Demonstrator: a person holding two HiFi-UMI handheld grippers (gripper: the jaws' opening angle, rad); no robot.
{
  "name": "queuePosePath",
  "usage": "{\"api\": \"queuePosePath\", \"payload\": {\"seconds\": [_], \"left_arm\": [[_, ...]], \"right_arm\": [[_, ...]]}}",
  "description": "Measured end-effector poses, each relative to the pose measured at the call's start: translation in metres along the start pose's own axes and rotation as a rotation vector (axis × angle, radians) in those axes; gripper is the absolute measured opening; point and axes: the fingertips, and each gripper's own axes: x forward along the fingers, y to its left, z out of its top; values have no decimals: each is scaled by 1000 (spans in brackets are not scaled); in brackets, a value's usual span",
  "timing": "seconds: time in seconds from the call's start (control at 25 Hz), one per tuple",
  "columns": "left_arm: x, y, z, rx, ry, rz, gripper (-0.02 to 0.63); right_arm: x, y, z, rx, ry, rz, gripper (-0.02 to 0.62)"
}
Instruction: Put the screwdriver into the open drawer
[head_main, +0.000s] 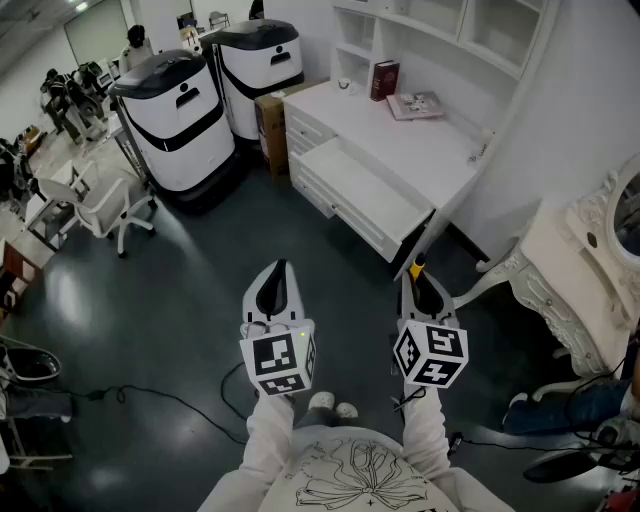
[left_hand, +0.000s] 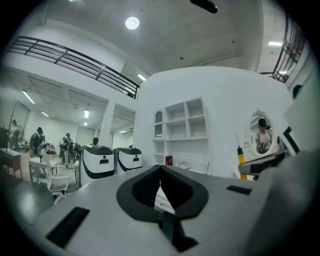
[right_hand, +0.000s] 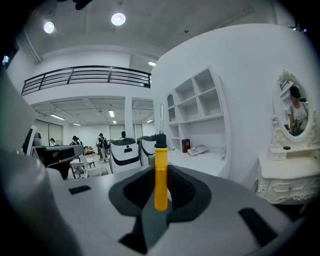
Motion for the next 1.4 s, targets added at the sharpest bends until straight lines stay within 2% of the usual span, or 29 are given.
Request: {"api": "queuePosePath", "payload": {"seconds": [0.92,1.4], "left_arm": [[36,38,-18,9,31,-36,5],[101,57,-31,-13,57,25,5]], "right_arm": [[42,23,-11,32,13,-39,71],[117,17,-5,7,42,12,71]]}}
